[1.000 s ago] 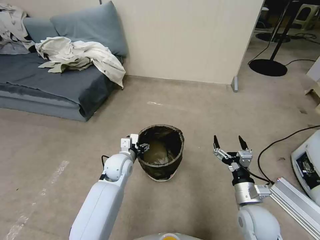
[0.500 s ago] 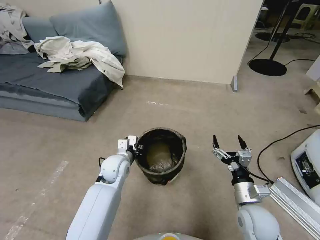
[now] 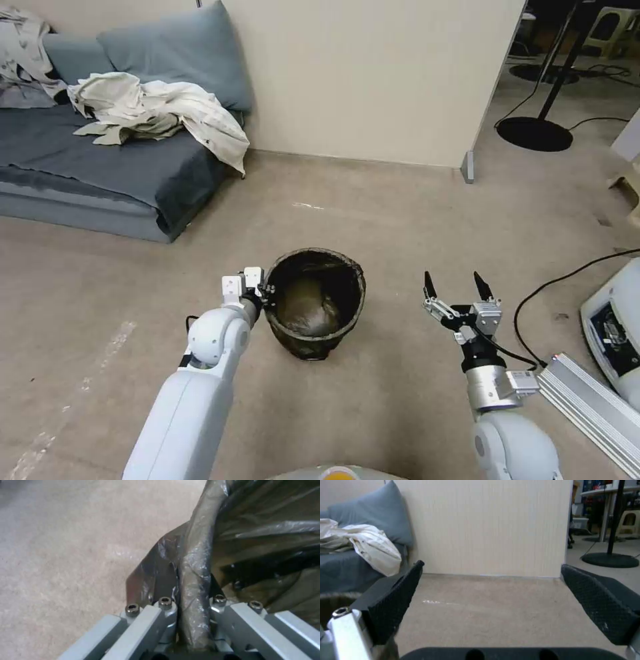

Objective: Pick up the trash can from the floor.

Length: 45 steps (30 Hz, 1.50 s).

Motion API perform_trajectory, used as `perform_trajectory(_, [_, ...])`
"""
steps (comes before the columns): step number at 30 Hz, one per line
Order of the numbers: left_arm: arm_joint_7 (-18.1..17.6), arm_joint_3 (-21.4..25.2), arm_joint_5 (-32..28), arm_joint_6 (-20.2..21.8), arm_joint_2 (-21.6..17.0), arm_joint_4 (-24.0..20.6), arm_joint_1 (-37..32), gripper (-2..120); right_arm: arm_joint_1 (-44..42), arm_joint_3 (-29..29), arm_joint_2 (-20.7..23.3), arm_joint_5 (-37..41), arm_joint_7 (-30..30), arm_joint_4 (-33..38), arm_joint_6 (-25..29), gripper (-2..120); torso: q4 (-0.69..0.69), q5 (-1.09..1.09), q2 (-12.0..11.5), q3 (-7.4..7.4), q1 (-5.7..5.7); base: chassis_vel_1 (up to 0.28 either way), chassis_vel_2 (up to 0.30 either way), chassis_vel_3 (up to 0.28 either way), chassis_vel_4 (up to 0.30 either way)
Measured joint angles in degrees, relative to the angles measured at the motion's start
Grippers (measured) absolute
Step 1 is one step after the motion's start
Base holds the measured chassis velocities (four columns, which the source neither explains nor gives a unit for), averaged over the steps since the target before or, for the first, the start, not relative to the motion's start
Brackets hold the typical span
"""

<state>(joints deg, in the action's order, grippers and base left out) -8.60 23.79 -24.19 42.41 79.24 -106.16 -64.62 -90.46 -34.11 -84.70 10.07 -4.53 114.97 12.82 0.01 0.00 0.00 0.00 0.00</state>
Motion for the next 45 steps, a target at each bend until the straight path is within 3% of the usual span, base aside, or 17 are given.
perform_trajectory(13, [-2.93, 4.45, -8.95, -0.17, -2.72, -11.79, -4.15, 3, -0.94, -0.04, 0.12, -0.32, -0.09, 1.17, -0.08, 100, -0.01, -0.01, 0.00, 0.00, 0.00, 0.000, 0.000, 0.000, 0.000])
perform_trajectory(21, [-3.14, 6.96, -11.64, -0.21, -3.08, -16.07, -6.01, 3, -1.01, -0.08, 0.29, -0.35, -0.10, 1.32, -0.24, 100, -0.01, 0.00, 0.00, 0.00, 0.00, 0.000, 0.000, 0.000, 0.000])
perform_trajectory(45, [-2.60, 7.82, -12.03, -0.28, -2.68, -16.50, -6.98, 3, -0.36, -0.15, 0.78, -0.06, -0.05, 0.87, -0.74, 100, -0.01, 0.00, 0.00, -0.01, 0.00, 0.000, 0.000, 0.000, 0.000])
